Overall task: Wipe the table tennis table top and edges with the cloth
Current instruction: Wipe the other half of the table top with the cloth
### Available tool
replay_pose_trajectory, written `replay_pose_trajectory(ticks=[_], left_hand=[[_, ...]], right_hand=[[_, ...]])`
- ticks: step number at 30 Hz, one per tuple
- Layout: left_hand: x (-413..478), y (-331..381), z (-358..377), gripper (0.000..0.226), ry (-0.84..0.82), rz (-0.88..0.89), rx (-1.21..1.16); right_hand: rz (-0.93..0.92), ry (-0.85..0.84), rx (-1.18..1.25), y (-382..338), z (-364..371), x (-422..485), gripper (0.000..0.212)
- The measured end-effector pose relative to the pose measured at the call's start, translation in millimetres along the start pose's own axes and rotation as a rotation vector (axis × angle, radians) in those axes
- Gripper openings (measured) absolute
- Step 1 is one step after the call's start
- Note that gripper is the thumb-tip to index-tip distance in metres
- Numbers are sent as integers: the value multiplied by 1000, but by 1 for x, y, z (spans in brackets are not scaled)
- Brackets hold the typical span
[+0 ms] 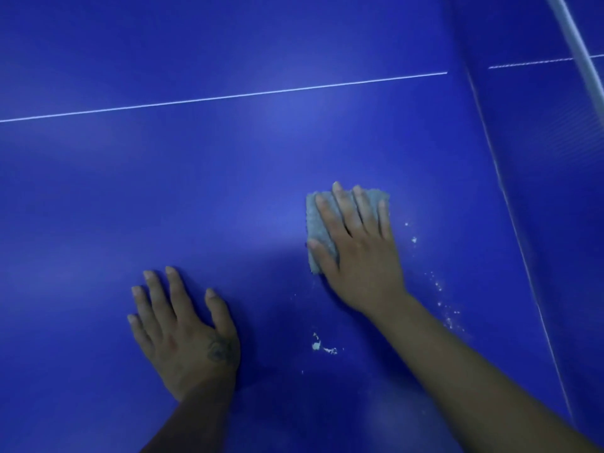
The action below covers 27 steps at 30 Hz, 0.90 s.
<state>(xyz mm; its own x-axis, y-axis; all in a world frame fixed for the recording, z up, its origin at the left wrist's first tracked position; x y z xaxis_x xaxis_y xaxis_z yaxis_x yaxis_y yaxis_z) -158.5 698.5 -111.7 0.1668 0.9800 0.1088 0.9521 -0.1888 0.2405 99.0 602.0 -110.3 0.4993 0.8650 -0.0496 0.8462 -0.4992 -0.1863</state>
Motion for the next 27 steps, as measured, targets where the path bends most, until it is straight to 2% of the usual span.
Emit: replay_pose_trajectory(ticks=[4,7,10,14,18,22,24,27], left_hand=[[0,1,-1,71,-20,-16,-11],[-1,2,-2,71,-20,-18,-22],[0,2,-2,70,-2,-2,-17],[1,1,-2,70,-12,-5,-6],[1,-1,-2,71,-14,-7,-12],[0,-3,0,72,-18,-14,-16],[0,-4,1,72,-13,-11,-21],[0,-6,1,72,-13,-6,-22]], right_hand=[[-70,-14,-46,29,-12,67,67],[41,-76,-80,84,-24,142,71],[192,-87,-22,148,-44,175,76],[332,-31,7,176,-50,125,69],[362,22,-45,141,-37,23,66],[309,-18,-26,92,-20,-63,67],[285,-37,-11,88,-19,-65,68],[263,-16,-35,110,-31,-13,67]])
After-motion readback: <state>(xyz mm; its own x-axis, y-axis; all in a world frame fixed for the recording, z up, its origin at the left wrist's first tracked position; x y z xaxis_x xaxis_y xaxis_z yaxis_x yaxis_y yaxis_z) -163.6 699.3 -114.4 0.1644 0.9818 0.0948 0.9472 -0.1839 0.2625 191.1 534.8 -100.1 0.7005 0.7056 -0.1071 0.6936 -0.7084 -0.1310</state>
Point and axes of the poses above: each hand's wrist, its own x-axis towards the middle knuckle, its own z-axis out of the palm, y = z × x, the point moved 5 cm from there along x, towards the middle knuckle, and after that the axes turned 1 degree about x, right-handed, at the moved point
